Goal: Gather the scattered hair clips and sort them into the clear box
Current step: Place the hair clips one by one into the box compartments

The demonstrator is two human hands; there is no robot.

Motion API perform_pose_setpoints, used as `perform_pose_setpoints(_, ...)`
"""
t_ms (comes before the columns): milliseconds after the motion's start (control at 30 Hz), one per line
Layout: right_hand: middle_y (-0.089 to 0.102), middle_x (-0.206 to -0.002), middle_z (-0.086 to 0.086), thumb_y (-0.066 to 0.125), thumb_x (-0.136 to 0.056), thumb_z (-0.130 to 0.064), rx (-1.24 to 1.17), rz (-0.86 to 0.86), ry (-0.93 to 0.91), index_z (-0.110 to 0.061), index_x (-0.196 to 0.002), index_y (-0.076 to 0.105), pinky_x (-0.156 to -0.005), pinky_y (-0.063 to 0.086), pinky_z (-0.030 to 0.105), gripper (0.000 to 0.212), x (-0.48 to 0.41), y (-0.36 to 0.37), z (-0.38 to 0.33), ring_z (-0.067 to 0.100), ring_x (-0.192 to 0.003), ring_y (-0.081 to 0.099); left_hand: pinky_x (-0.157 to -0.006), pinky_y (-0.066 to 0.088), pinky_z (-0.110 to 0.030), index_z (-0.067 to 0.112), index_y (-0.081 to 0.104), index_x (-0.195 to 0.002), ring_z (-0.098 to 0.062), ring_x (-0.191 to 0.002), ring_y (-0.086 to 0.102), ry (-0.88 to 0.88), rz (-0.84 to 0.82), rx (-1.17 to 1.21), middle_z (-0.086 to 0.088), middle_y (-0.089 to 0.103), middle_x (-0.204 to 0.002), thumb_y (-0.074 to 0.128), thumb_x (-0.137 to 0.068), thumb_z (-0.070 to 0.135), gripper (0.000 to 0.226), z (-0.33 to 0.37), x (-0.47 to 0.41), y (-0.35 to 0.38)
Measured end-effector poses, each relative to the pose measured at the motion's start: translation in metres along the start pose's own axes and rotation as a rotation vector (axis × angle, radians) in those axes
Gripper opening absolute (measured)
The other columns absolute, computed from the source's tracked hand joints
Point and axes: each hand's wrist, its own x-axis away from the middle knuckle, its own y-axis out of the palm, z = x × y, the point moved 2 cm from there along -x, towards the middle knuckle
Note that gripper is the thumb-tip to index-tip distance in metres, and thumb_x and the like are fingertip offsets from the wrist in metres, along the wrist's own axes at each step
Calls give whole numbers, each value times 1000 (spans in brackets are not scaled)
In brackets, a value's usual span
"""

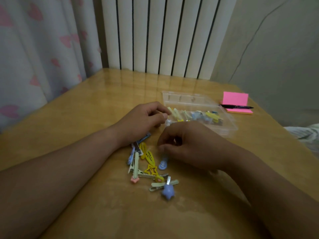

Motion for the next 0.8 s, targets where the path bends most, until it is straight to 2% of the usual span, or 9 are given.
perform_pose_setpoints(133, 64, -95, -22, 69, -93, -29, -20, -128, -23, -36, -106, 76, -81, 53, 26, 17, 1, -1, -3, 0, -88, 62, -92, 56, -41, 21, 77, -116, -16, -87, 66, 2, -3, -3, -15, 73, -103, 66, -104, 22, 15, 0, 0, 0)
perform_pose_setpoints(200, 60, -100, -19, 71, -92, -30, -11, -188, -28, -38, -110, 74, -84, 53, 28, 19, 4, -6, -2, 2, -91, 60, -91, 55, -39, 22, 77, -116, -13, -87, 65, 1, -9, -5, -16, 73, -102, 66, -104, 22, 15, 0, 0, 0)
perform_pose_setpoints(267, 57, -103, -17, 74, -93, -35, 6, -234, -34, -39, -112, 73, -85, 51, 25, 19, 8, -8, -3, 3, -94, 58, -92, 55, -40, 24, 77, -115, -13, -87, 66, -3, -10, -2, -15, 73, -101, 66, -104, 24, 15, -1, 0, 0)
perform_pose_setpoints(367, 57, -105, -16, 76, -93, -43, -12, -252, -37, -37, -106, 72, -87, 51, 27, 14, 9, -9, -5, 2, -96, 57, -94, 55, -42, 24, 77, -114, -12, -87, 66, -3, -9, 8, -14, 73, -99, 66, -105, 23, 15, -2, 0, 0)
perform_pose_setpoints(567, 59, -101, -14, 71, -97, -44, 100, -296, 6, -31, -105, 67, -75, 47, 25, 16, 5, -7, -10, 4, -89, 56, -93, 55, -37, 27, 77, -114, -10, -89, 69, -13, -13, 10, -8, 75, -100, 66, -105, 25, 15, -2, 0, 0)
perform_pose_setpoints(700, 59, -97, -15, 68, -99, -40, 125, -299, 25, -36, -108, 57, -67, 42, 22, 15, 9, -6, -14, 3, -84, 55, -89, 55, -34, 27, 77, -114, -15, -90, 69, -19, -17, 21, -10, 75, -100, 65, -105, 23, 16, -2, 0, 0)
perform_pose_setpoints(800, 61, -99, -20, 66, -101, -36, 51, -176, 17, -38, -117, 65, -71, 43, 14, 17, 10, -16, -11, -5, -89, 57, -95, 57, -43, 28, 77, -114, -27, -98, 71, -23, -19, 25, -10, 75, -101, 66, -105, 23, 16, -2, 0, 0)
